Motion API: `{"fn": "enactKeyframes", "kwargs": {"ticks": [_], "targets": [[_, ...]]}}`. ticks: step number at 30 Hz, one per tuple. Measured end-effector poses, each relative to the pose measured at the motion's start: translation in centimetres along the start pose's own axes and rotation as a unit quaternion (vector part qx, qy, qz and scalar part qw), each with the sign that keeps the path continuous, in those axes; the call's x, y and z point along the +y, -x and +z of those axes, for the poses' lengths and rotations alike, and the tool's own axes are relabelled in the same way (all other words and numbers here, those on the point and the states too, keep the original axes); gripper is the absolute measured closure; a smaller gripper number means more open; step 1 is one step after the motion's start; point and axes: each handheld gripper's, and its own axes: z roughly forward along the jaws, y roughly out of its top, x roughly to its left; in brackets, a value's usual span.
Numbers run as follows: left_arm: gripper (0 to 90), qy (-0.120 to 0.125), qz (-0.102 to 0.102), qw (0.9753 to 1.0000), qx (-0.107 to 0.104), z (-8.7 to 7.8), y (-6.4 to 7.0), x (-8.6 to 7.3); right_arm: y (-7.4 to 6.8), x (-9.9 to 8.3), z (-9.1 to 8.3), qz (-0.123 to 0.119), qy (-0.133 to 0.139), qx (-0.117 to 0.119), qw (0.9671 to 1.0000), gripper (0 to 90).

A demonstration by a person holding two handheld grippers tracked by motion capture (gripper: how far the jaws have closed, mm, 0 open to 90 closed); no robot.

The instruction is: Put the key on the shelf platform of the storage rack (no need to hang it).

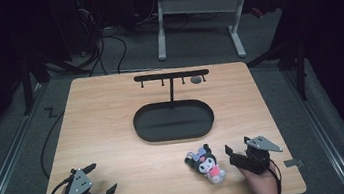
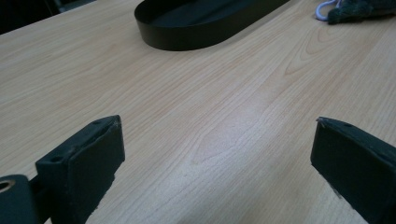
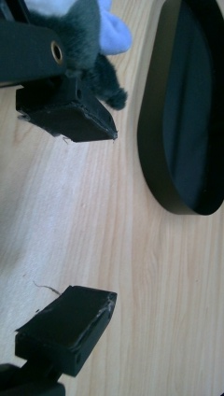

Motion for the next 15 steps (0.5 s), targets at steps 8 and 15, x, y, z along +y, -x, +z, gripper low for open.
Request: {"fn": "enactKeyframes", "kwargs": {"ticks": [8,15], "targets": [[3.5,-0.003,-0.001,1.0000,0.001,0.12,-0.07,-0.09,0.17,-0.01,0.11,0.008,0.008,-0.006,0.9999,18.1],[3.5,-0.009,0.005,0.9999,-0.005,0.59,0.10,0.06,0.33,-0.21,-0.11,0.004,0.012,-0.004,0.9999,18.2]]}}
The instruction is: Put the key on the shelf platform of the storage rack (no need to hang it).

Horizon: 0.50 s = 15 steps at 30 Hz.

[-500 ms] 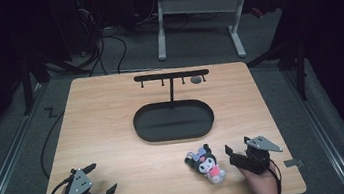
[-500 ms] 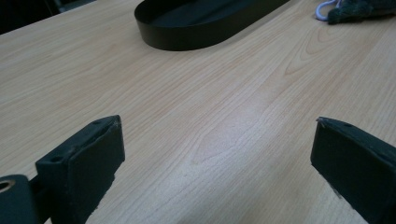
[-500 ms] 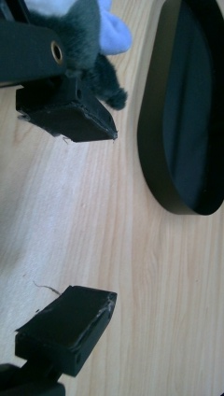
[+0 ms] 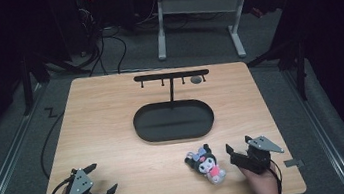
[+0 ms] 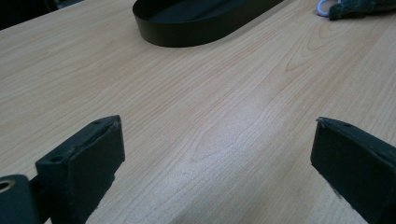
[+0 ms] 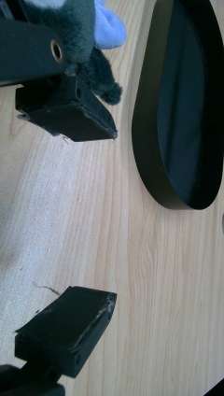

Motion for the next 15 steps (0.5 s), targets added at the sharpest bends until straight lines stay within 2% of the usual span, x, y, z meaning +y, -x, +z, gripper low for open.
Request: {"fn": "enactKeyframes", "kwargs": {"ticks": [4,7,11,15], "targets": [[3.5,0.000,0.000,1.0000,-0.001,0.08,-0.01,0.00,0.06,-0.01,-0.04,0.000,0.002,-0.002,1.0000,18.2],[3.5,0.000,0.000,1.0000,-0.001,0.09,-0.03,0.00,0.17,0.13,-0.06,0.007,-0.012,-0.002,0.9999,19.3],[3.5,0.001,-0.001,1.0000,-0.002,0.05,-0.06,0.02,0.23,0.35,-0.16,-0.001,-0.026,-0.009,0.9996,20.3],[3.4,0.001,0.000,1.0000,-0.002,0.12,-0.01,0.03,0.25,0.52,-0.20,-0.003,-0.041,-0.006,0.9991,21.4]]}}
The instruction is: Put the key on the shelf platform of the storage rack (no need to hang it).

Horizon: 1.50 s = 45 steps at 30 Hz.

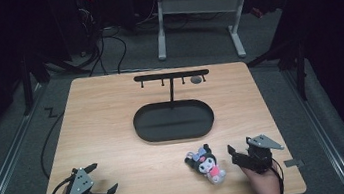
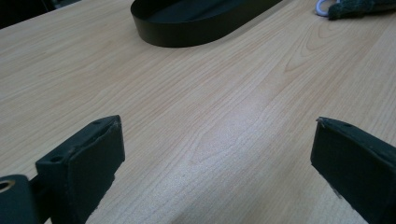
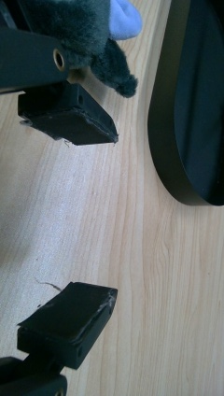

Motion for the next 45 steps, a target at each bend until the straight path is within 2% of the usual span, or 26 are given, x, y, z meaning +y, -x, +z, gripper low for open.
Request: {"fn": "enactKeyframes", "kwargs": {"ticks": [14,20,21,25,29,31,33,35,36,39,43,44,45], "targets": [[3.5,-0.005,0.002,1.0000,-0.005,0.1,0.0,-0.1,-0.2,0.1,0.3,-0.011,-0.033,0.003,0.9994,22.6],[3.5,-0.005,0.000,1.0000,0.001,0.0,0.0,-0.1,-0.4,0.6,0.1,-0.030,-0.043,-0.003,0.9986,22.0],[3.5,-0.005,0.001,1.0000,0.004,-0.2,0.0,-0.1,-0.3,0.7,0.0,-0.034,-0.046,0.003,0.9984,24.2],[3.5,-0.006,0.003,1.0000,0.003,-0.4,0.2,-0.1,0.0,1.2,-0.3,-0.035,-0.049,0.012,0.9981,26.0],[3.5,-0.011,0.006,0.9999,0.009,-0.5,0.2,-0.3,0.4,1.7,-0.4,-0.023,-0.053,0.018,0.9982,27.8],[3.5,-0.008,0.004,0.9999,0.012,-0.7,0.0,-0.4,0.4,1.9,-0.5,-0.025,-0.042,0.018,0.9986,29.5],[3.5,0.001,-0.004,0.9999,0.015,-1.0,-0.5,-0.5,0.3,2.2,-0.5,-0.024,-0.051,0.020,0.9982,29.4],[3.5,0.003,-0.006,0.9999,0.015,-0.9,-0.6,-0.5,0.3,2.2,-0.4,-0.027,-0.056,0.019,0.9979,30.2],[3.5,0.002,-0.006,0.9999,0.013,-0.8,-0.7,-0.5,0.4,2.3,-0.5,-0.025,-0.071,0.023,0.9969,35.1],[3.5,0.002,-0.003,0.9999,0.010,-0.7,-0.7,-0.4,0.5,2.4,-0.5,-0.018,-0.079,0.021,0.9965,35.3],[2.3,0.004,0.005,0.9999,0.012,-0.6,-0.5,-0.3,0.8,2.6,-0.2,-0.007,-0.112,0.023,0.9934,35.5],[0.6,0.011,-0.001,0.9998,0.017,-0.6,-0.7,-0.2,0.9,2.7,-0.1,-0.009,-0.128,0.025,0.9914,38.5],[0.5,0.011,-0.001,0.9998,0.017,-0.6,-0.7,-0.2,0.9,2.7,-0.1,-0.009,-0.128,0.025,0.9914,38.5]]}}
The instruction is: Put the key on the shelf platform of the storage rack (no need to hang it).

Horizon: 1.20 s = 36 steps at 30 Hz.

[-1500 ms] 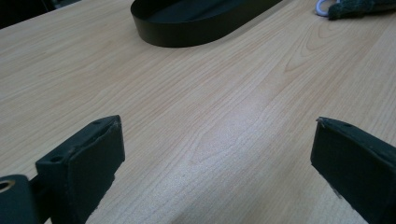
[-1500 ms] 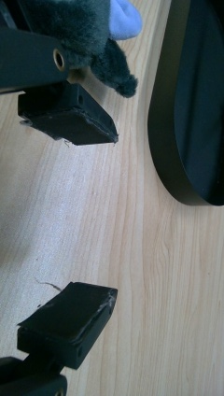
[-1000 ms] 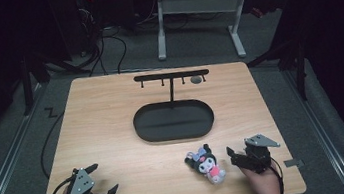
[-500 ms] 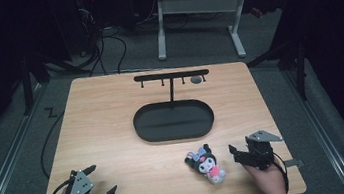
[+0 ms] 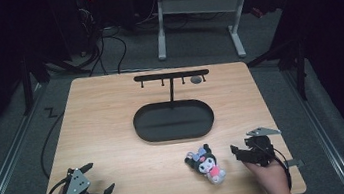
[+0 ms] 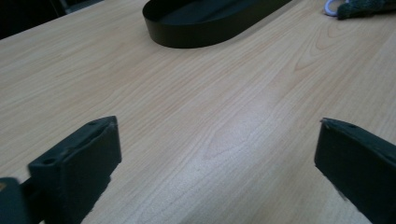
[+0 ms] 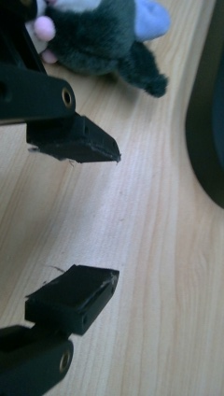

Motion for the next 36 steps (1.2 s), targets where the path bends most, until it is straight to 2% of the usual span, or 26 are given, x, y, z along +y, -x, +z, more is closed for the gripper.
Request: {"fn": "enactKeyframes", "kwargs": {"ticks": [6,10,13,15,16,19,20,24,27,32,33,35,36], "targets": [[0.5,0.006,-0.008,1.0000,-0.001,0.9,-0.6,0.4,0.1,0.4,0.0,-0.007,-0.040,-0.005,0.9992,39.1],[0.5,0.006,-0.002,1.0000,-0.001,1.6,-0.6,0.7,0.4,0.5,0.0,-0.003,-0.053,-0.005,0.9986,39.1],[0.6,0.005,-0.002,0.9999,-0.013,2.2,-0.3,1.0,0.7,0.3,-0.1,0.003,-0.056,-0.006,0.9984,39.1],[0.9,0.004,0.011,0.9999,-0.010,2.5,-0.2,1.3,0.9,0.2,-0.3,0.009,-0.064,-0.007,0.9979,39.1],[2.4,0.004,0.011,0.9999,-0.010,2.5,-0.2,1.3,0.9,0.2,-0.3,0.009,-0.064,-0.007,0.9979,39.1],[4.9,-0.006,0.015,0.9998,-0.012,3.1,-0.1,1.5,1.2,0.3,-0.6,0.001,-0.072,-0.008,0.9973,38.6],[4.9,-0.017,0.018,0.9996,-0.012,3.6,0.0,1.6,1.3,0.4,-0.6,0.000,-0.077,-0.009,0.9970,38.5],[5.0,-0.017,0.025,0.9995,-0.006,3.7,0.2,1.9,1.5,0.6,-0.5,-0.010,-0.088,-0.006,0.9961,38.2],[5.0,-0.015,0.021,0.9996,-0.006,3.7,0.2,2.0,1.2,1.1,-0.3,-0.024,-0.111,-0.002,0.9935,37.8],[5.0,-0.014,0.020,0.9997,-0.005,3.9,0.2,2.0,0.7,1.8,0.2,-0.032,-0.130,0.011,0.9910,37.2],[5.0,-0.017,0.021,0.9996,-0.005,3.9,0.2,1.9,0.3,2.2,0.4,-0.041,-0.142,0.009,0.9890,36.9],[5.0,-0.020,0.021,0.9995,-0.007,3.9,0.1,1.8,0.1,2.4,0.5,-0.048,-0.146,0.007,0.9881,36.7],[5.0,-0.019,0.019,0.9996,-0.007,3.8,0.1,1.8,-0.3,2.9,0.6,-0.061,-0.160,0.003,0.9853,36.4]]}}
